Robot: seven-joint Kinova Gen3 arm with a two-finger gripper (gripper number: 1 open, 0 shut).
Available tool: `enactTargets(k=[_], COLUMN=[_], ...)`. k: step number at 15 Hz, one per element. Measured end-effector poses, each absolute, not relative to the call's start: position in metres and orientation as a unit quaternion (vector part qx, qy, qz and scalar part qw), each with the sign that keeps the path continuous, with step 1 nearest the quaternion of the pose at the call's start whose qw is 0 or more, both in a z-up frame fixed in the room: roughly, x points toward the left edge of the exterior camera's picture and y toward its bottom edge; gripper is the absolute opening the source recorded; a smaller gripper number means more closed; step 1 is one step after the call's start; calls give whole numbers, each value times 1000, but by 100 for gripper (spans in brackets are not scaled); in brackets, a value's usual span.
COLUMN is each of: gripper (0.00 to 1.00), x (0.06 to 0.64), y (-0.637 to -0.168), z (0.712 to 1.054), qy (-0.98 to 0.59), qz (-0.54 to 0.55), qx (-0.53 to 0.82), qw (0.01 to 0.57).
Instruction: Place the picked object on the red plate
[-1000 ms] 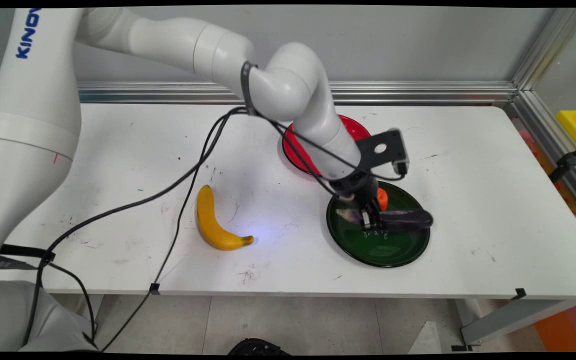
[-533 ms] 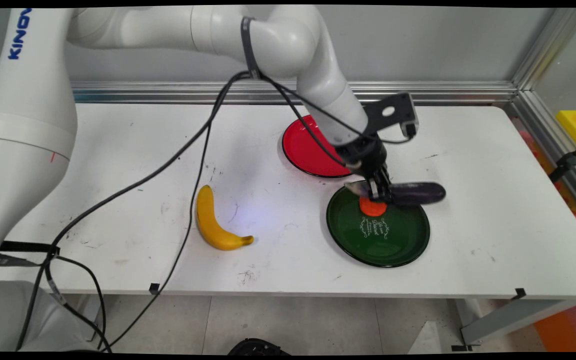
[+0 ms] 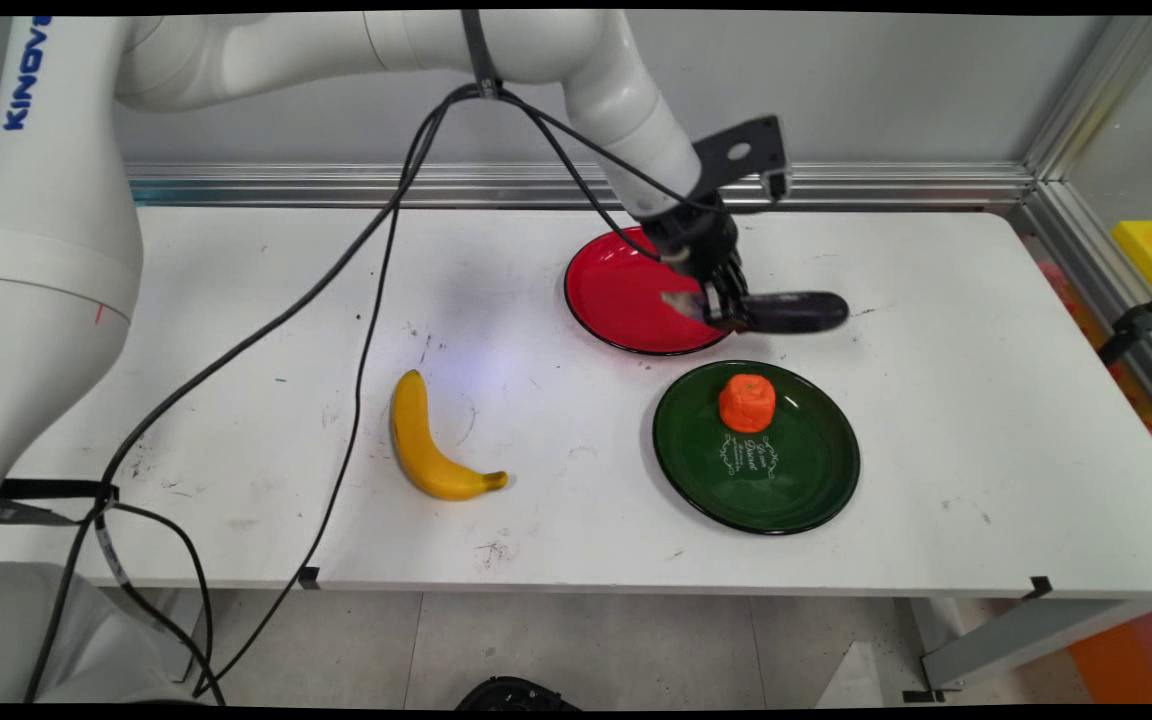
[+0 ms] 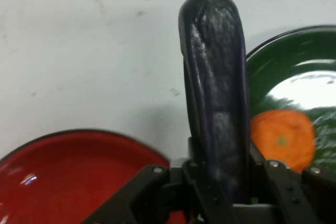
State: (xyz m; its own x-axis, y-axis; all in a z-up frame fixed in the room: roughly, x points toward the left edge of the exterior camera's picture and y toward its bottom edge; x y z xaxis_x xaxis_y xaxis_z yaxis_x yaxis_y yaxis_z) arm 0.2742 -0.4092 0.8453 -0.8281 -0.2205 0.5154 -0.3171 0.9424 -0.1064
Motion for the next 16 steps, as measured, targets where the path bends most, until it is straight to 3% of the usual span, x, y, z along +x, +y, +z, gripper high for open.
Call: enactTargets(k=[16], gripper=[0], x=[360], y=[-479], z=[811], qy=[-958], qz=[125], qx=[128], qw=[225])
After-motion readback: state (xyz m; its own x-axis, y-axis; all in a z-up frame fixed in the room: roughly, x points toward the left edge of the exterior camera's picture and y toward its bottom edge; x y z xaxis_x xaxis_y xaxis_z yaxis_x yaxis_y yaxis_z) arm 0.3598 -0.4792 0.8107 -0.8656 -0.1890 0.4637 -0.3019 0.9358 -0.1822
